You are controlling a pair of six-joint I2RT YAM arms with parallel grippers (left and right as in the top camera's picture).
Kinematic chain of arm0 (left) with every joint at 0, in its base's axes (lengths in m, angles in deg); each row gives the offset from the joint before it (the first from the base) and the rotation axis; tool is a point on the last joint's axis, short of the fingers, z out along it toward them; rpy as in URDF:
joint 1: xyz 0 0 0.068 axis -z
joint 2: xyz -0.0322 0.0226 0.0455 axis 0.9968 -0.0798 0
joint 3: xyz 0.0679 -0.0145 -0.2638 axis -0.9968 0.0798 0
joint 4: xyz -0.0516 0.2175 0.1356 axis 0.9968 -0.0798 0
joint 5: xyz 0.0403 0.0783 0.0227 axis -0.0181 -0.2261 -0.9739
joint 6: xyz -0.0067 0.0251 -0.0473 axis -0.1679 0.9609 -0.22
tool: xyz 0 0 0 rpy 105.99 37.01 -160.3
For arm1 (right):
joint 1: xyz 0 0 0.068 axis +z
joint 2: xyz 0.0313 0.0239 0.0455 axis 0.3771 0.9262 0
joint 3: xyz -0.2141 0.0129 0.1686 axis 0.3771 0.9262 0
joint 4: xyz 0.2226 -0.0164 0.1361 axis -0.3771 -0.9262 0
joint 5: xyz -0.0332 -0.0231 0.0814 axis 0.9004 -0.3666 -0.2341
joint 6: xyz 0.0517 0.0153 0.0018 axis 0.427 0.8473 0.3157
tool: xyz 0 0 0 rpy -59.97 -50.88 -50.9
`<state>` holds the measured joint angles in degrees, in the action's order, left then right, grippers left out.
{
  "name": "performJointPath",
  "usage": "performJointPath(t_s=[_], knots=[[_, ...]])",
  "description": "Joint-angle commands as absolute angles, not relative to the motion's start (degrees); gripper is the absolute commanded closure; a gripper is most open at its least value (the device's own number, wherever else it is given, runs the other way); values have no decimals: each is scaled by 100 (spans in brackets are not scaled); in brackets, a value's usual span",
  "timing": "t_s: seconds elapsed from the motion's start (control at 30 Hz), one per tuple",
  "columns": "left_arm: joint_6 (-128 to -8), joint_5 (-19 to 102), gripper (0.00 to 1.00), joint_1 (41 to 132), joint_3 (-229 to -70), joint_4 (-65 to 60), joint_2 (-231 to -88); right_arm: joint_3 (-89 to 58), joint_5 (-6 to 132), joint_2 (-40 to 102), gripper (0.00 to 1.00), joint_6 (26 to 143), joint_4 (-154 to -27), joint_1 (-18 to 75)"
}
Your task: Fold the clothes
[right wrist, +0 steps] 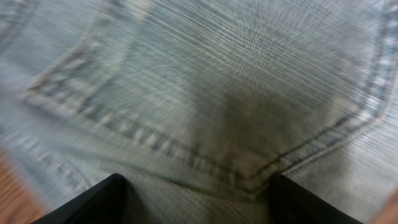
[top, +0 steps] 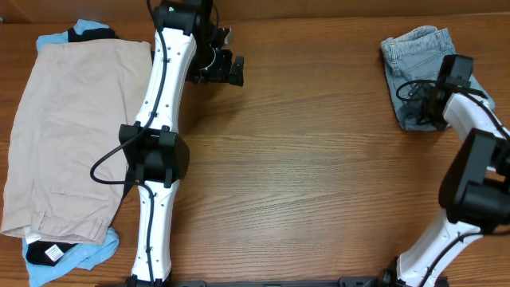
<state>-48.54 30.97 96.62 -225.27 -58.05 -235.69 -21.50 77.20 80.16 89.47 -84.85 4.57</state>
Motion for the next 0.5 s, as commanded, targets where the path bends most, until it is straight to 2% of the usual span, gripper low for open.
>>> performJointPath(t_s=[0.0,0.47], knots=[[-4909,3040,0,9673,-22494,-5733,-23586,-2133,7707,8429,21,9190,-8254,461],[-5060,3024,0,9676,-22494,-5562,-23586,-2135,7244,8870,19,9356,-6907,938]])
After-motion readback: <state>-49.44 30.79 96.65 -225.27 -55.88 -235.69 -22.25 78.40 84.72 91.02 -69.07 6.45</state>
